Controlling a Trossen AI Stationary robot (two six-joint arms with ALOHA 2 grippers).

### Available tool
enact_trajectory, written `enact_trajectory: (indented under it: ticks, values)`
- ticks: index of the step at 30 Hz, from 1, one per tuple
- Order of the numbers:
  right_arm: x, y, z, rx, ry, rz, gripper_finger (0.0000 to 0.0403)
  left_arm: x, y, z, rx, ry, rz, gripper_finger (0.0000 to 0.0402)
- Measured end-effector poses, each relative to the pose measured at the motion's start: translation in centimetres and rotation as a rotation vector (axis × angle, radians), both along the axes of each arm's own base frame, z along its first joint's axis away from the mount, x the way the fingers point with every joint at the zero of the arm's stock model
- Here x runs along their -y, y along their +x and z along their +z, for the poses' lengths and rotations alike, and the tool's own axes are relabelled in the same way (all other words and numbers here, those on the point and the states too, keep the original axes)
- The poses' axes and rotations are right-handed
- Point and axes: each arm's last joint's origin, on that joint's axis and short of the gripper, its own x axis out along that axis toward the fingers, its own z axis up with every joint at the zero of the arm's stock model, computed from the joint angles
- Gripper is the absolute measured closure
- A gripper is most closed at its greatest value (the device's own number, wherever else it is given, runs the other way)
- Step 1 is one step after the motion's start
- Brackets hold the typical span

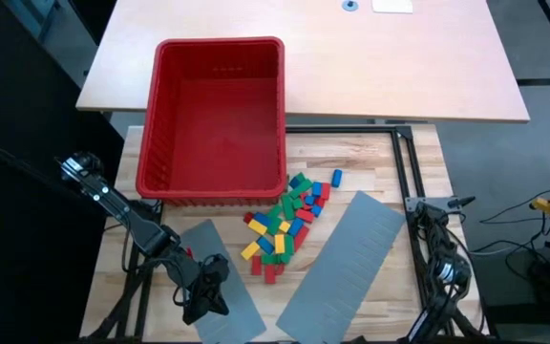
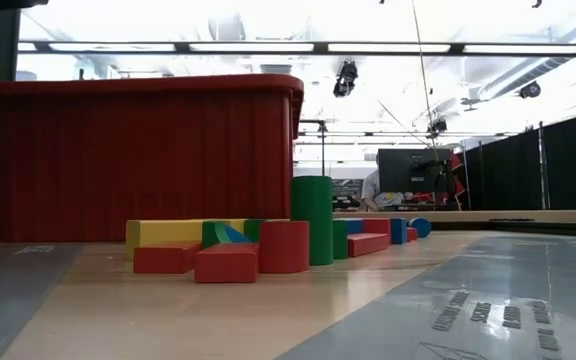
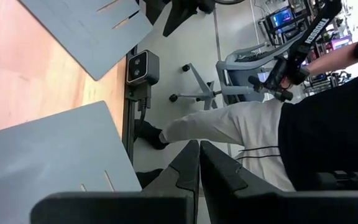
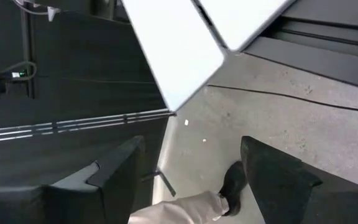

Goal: Sort blocks

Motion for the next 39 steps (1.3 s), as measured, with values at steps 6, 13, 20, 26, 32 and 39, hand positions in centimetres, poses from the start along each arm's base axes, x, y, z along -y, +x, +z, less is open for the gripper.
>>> enact_trajectory:
  ticks: [6, 13, 20, 26, 32, 39]
  values:
    - [0.3, 0.5, 0.0, 0.015, -0.004, -0.027, 0.0160, 0.0, 0.0, 0.0, 0.000, 0.000, -0.001, 0.0402]
    - [0.4, 0.7, 0.2, 0.040, -0.002, -0.047, 0.0162, 0.0, 0.0, 0.0, 0.000, -0.001, -0.001, 0.0402]
    - [0.4, 0.9, 0.7, 0.086, 0.007, -0.071, 0.0165, 0.0, 0.0, 0.0, -0.002, -0.003, 0.000, 0.0402]
    - [0.3, 0.9, 0.9, 0.105, 0.007, -0.081, 0.0168, 0.0, 0.0, 0.0, -0.002, -0.004, 0.000, 0.0402]
    - [0.5, 1.1, 1.0, 0.106, 0.008, -0.088, 0.0162, 0.0, 0.0, 0.0, -0.004, -0.006, 0.001, 0.0402]
    - [0.7, 1.5, 1.0, 0.114, 0.005, -0.110, 0.0180, 0.0, 0.0, 0.0, -0.005, -0.006, 0.001, 0.0402]
